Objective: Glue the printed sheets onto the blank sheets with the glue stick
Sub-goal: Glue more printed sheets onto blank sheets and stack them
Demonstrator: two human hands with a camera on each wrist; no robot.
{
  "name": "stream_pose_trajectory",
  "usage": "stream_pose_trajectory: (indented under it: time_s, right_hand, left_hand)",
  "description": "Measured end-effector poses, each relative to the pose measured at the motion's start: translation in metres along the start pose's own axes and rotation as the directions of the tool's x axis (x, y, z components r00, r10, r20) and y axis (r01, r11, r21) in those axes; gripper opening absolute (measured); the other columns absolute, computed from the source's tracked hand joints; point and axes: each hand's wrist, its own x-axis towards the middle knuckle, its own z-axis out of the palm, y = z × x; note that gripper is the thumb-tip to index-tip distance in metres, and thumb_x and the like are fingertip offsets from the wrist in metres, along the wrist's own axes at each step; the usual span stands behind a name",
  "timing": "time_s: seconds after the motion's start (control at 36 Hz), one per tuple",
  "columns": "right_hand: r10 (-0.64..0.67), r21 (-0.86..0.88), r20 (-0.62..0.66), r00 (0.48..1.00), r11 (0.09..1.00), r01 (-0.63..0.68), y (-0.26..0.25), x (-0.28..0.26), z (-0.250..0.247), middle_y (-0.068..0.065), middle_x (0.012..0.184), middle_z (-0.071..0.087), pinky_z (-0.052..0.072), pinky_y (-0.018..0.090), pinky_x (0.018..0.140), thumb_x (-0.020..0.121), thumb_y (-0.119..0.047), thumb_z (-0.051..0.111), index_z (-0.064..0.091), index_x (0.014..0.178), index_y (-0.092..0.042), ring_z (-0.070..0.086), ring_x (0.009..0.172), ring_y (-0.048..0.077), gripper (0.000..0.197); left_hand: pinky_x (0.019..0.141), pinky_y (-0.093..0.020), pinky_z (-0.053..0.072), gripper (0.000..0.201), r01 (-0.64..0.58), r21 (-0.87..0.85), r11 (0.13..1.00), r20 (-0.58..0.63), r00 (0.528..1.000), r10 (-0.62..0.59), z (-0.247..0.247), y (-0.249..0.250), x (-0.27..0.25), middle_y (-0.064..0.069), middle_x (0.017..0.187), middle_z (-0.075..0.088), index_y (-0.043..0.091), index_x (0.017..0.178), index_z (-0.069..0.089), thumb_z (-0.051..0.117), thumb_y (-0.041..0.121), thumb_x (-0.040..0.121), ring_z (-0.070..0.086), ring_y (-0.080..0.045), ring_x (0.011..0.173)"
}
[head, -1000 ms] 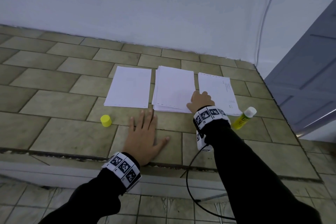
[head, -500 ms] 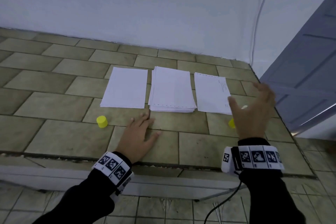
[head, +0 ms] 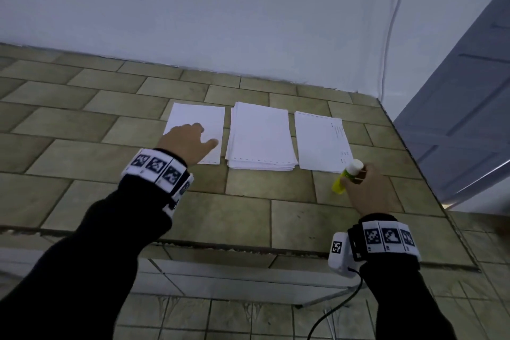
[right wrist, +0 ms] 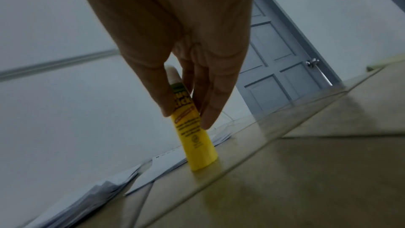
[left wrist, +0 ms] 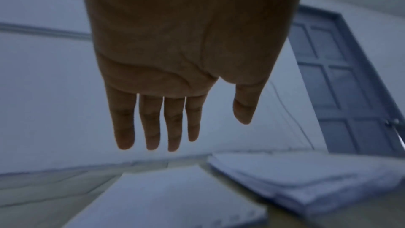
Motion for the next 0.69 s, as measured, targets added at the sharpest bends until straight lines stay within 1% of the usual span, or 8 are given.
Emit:
stream_pose_trajectory:
  time_s: [0.08, 0.14, 0.25, 0.36, 0.44, 0.5, 0.58, 0.69]
  right_hand:
    - [-0.016, -0.006, 0.014, 1.000, 1.000, 0.016, -0.004, -0.002, 0.003, 0.018, 0.113, 0.063, 0.038, 0.030, 0.073, 0.087, -0.010, 0.067, 0.053, 0.117, 0.001, 0.055, 0.092, 0.025, 0.035]
    - [-0.024, -0.012, 0.009, 1.000, 1.000, 0.024, -0.004, -0.003, 0.004, 0.020, 0.110, 0.064, 0.038, 0.030, 0.072, 0.086, -0.009, 0.067, 0.053, 0.114, 0.002, 0.055, 0.090, 0.027, 0.033]
    - [-0.025, -0.004, 0.024, 0.999, 1.000, 0.026, -0.005, -0.002, 0.003, 0.019, 0.109, 0.063, 0.036, 0.029, 0.070, 0.086, -0.008, 0.066, 0.053, 0.114, 0.001, 0.050, 0.086, 0.022, 0.033]
    - [-0.025, -0.003, 0.024, 0.999, 1.000, 0.025, -0.003, -0.002, 0.002, 0.017, 0.110, 0.064, 0.037, 0.029, 0.072, 0.085, -0.008, 0.067, 0.053, 0.115, 0.000, 0.054, 0.089, 0.023, 0.034]
    - [-0.026, -0.010, 0.017, 1.000, 1.000, 0.027, -0.001, -0.002, 0.002, 0.018, 0.110, 0.065, 0.038, 0.030, 0.072, 0.085, -0.009, 0.068, 0.054, 0.115, 0.000, 0.059, 0.096, 0.029, 0.035]
    - [-0.024, -0.007, 0.019, 1.000, 1.000, 0.025, -0.002, -0.002, 0.002, 0.018, 0.110, 0.065, 0.038, 0.029, 0.072, 0.085, -0.009, 0.069, 0.054, 0.116, 0.000, 0.060, 0.098, 0.031, 0.035]
    - [-0.026, -0.014, 0.019, 0.999, 1.000, 0.026, -0.002, -0.001, 0.002, 0.018, 0.109, 0.065, 0.038, 0.029, 0.072, 0.084, -0.009, 0.069, 0.054, 0.116, 0.000, 0.060, 0.099, 0.031, 0.036]
    - [-0.026, -0.028, 0.021, 0.999, 0.999, 0.027, -0.003, -0.001, 0.002, 0.017, 0.109, 0.064, 0.036, 0.029, 0.071, 0.085, -0.010, 0.068, 0.054, 0.115, 0.000, 0.057, 0.093, 0.027, 0.035]
  left_hand:
    - [0.100, -0.044, 0.044, 0.065, 0.031, 0.185, 0.982, 0.038, 0.998, -0.039, 0.015, 0.000, 0.019, -0.010, 0.137, 0.051, 0.015, 0.138, 0.046, 0.044, 0.063, 0.094, 0.051, -0.031, 0.122]
    - [0.099, -0.043, 0.043, 0.069, 0.032, 0.248, 0.968, 0.055, 0.997, -0.047, 0.026, -0.004, 0.026, -0.009, 0.137, 0.051, 0.018, 0.138, 0.046, 0.046, 0.067, 0.090, 0.050, -0.031, 0.123]
    - [0.094, -0.041, 0.044, 0.072, 0.005, 0.281, 0.960, 0.089, 0.996, -0.031, 0.040, -0.013, 0.035, -0.007, 0.137, 0.051, 0.023, 0.138, 0.045, 0.050, 0.071, 0.086, 0.053, -0.030, 0.119]
    - [0.094, -0.039, 0.044, 0.059, -0.021, 0.279, 0.960, 0.082, 0.997, -0.002, 0.041, -0.017, 0.038, -0.006, 0.136, 0.052, 0.025, 0.136, 0.048, 0.049, 0.063, 0.090, 0.053, -0.029, 0.118]
    - [0.100, -0.038, 0.041, 0.054, -0.024, 0.238, 0.971, 0.100, 0.995, 0.000, 0.040, -0.021, 0.042, -0.005, 0.139, 0.052, 0.025, 0.136, 0.051, 0.042, 0.060, 0.095, 0.051, -0.028, 0.123]
    - [0.097, -0.037, 0.041, 0.054, -0.008, 0.177, 0.984, 0.091, 0.996, -0.009, 0.038, -0.023, 0.044, -0.006, 0.136, 0.056, 0.020, 0.131, 0.056, 0.036, 0.058, 0.097, 0.053, -0.028, 0.120]
    - [0.082, -0.034, 0.040, 0.048, -0.002, 0.056, 0.998, 0.056, 0.998, -0.001, 0.030, -0.024, 0.042, -0.011, 0.124, 0.061, 0.012, 0.116, 0.059, 0.034, 0.051, 0.101, 0.056, -0.029, 0.107]
    - [0.067, -0.033, 0.034, 0.043, -0.004, -0.122, 0.992, -0.125, 0.992, -0.012, 0.012, -0.025, 0.035, -0.014, 0.092, 0.060, 0.007, 0.086, 0.051, 0.035, 0.045, 0.102, 0.051, -0.027, 0.078]
